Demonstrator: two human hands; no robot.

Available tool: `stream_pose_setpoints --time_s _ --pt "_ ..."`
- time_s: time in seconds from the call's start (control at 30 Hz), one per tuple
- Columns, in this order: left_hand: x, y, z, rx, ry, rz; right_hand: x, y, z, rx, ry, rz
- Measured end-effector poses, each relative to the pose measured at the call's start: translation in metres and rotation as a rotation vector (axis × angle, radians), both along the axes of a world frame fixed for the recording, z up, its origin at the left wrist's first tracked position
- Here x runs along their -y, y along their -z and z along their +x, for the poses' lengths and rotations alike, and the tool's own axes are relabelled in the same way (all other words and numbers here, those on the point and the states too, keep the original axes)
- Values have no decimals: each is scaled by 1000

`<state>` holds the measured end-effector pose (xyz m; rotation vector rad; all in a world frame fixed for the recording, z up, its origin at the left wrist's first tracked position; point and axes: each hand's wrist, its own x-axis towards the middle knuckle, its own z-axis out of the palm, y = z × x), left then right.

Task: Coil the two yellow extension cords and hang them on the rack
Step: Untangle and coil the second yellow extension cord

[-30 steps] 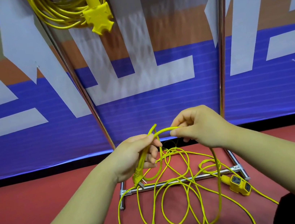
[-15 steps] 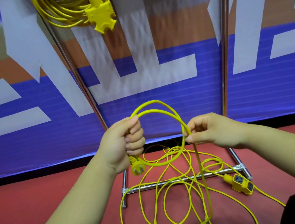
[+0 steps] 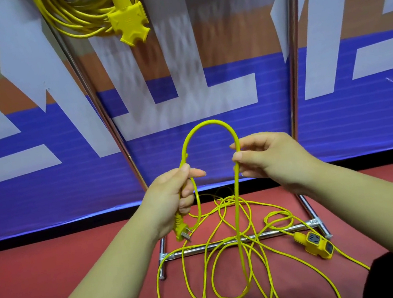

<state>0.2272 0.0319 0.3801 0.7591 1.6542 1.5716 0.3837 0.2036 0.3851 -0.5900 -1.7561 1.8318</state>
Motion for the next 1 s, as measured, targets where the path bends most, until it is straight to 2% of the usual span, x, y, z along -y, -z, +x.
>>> stream_pose_setpoints --time_s 0.1,0.23,0.33,0.5,0.6,0.73,0.8,0.87,1.0 --pt "-8 8 8 -22 29 -55 6 -6 -6 -58 75 -83" --pt "-15 16 22 -74 106 -188 10 -9 -11 -77 171 -54" --pt "-19 21 30 -123 149 -246 15 -12 -10 -95 149 -40" --pt "-20 16 31 -131 159 -223 13 -14 -5 -117 93 -54" --pt "-17 6 27 -80 137 -143 6 -10 3 -61 -24 5" --pt "-8 -19 16 178 39 128 0 17 14 291 -264 413" --pt "-3 -30 11 292 13 243 8 31 15 394 -402 434" --pt "0 -36 7 336 0 307 17 43 11 408 -499 431" --pt "1 -37 5 341 -35 320 30 51 -1 363 -515 417"
